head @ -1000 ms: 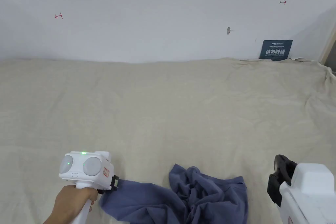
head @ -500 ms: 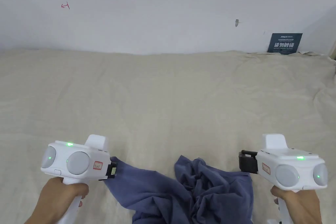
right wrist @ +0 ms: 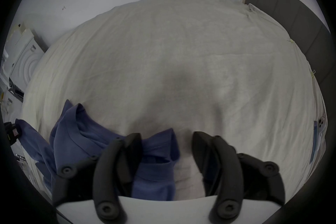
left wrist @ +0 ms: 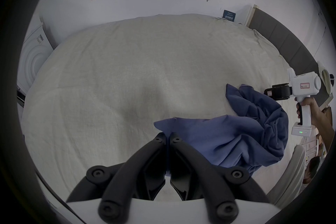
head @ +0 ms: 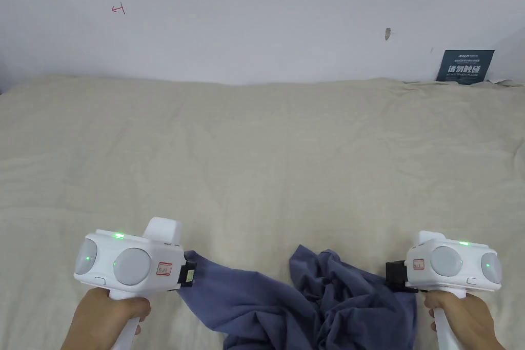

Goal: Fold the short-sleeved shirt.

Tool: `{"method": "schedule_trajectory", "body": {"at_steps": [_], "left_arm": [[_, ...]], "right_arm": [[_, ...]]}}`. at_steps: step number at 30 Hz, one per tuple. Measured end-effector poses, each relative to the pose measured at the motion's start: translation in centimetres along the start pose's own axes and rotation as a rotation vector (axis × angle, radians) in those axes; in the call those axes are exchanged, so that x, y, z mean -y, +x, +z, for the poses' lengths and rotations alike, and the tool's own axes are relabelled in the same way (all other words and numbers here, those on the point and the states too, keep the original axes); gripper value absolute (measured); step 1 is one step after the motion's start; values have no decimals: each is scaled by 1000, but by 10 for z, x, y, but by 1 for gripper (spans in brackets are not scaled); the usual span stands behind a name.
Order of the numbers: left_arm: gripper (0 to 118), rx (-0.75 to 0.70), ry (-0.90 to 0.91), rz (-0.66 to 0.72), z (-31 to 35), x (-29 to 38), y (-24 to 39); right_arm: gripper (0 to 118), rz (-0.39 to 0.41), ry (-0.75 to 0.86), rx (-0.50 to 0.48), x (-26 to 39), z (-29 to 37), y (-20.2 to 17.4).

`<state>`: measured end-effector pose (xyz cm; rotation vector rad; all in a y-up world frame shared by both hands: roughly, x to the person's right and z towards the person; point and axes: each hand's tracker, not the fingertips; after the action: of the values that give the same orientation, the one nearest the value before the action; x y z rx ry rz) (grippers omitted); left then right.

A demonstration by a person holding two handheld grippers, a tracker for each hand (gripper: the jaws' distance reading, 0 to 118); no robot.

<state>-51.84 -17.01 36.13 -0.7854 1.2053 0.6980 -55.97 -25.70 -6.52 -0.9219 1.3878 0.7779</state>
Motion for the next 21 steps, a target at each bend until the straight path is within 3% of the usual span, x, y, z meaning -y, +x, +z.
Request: {"method": "schedule_trajectory", "body": {"at_steps": [2, 3, 7, 10, 15, 21], "left_arm": [[0, 2, 2, 4, 1, 1, -1], [0, 1, 4, 6, 1, 2, -1], [0, 2, 5, 17, 2, 6, -3], [0, 6, 12, 35, 6, 9, -5], [0, 8, 26, 37, 16, 12, -2], [0, 6, 90, 64, 36, 7, -2]], "right_arm": [[11, 10, -1, -2, -1, 2, -2], [7, 17, 11, 0, -2, 5, -3], [6, 76, 42, 19, -2, 19, 0], [5, 49, 100, -5, 3, 42, 3], [5, 115, 162, 9, 7, 83, -3], [4, 56, 325, -37, 1, 143, 9]]}}
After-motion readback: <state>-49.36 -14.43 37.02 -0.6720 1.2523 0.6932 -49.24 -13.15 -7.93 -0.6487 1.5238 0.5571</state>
